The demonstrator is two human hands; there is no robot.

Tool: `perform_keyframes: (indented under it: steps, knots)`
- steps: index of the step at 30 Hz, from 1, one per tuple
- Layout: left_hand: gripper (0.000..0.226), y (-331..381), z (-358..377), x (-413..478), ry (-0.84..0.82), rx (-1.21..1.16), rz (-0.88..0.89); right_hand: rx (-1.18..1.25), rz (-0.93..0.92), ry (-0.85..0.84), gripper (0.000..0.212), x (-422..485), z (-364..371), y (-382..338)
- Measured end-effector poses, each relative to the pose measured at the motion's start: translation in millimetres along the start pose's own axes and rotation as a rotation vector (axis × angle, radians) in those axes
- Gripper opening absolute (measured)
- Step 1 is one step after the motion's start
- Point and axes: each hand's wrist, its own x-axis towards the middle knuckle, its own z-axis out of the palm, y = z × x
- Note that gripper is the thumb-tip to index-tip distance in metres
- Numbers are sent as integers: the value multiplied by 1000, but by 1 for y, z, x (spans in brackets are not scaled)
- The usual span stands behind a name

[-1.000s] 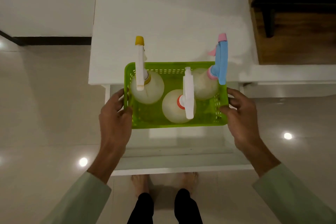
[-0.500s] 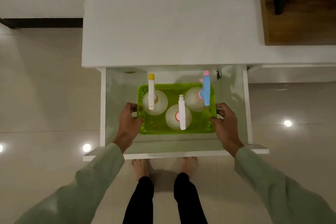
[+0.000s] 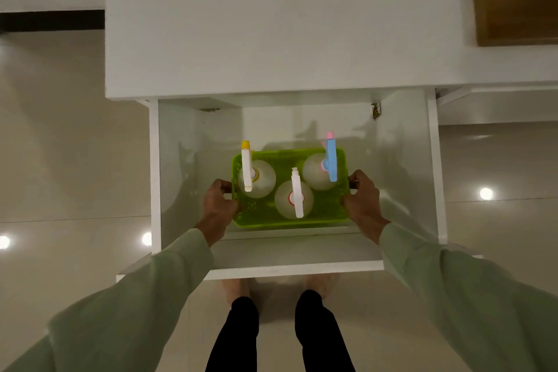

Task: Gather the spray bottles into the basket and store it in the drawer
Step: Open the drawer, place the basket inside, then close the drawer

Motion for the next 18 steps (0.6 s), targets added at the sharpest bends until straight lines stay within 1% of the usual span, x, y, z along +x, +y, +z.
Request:
perform_keyframes:
  steps: [6, 10, 11, 14, 16, 18]
  knots:
    - [44, -7, 6, 7, -4, 17, -1, -61, 10, 9, 14, 4, 8, 11]
    - [49, -9, 4, 8, -88, -46, -28, -98, 47, -53, 15, 6, 6, 13]
    - [52, -9, 3, 6, -113, -58, -37, -95, 64, -75, 21, 7, 5, 14]
    - [64, -1, -3, -11, -126, -74, -62, -31, 151, -110, 48, 1, -3, 8]
    - [62, 9, -9, -30, -78, -99, -74, 45, 191, -66, 54, -13, -11, 0]
    - [55, 19, -18, -59, -5, -112, -33, 106, 153, 9, 50, -38, -23, -10]
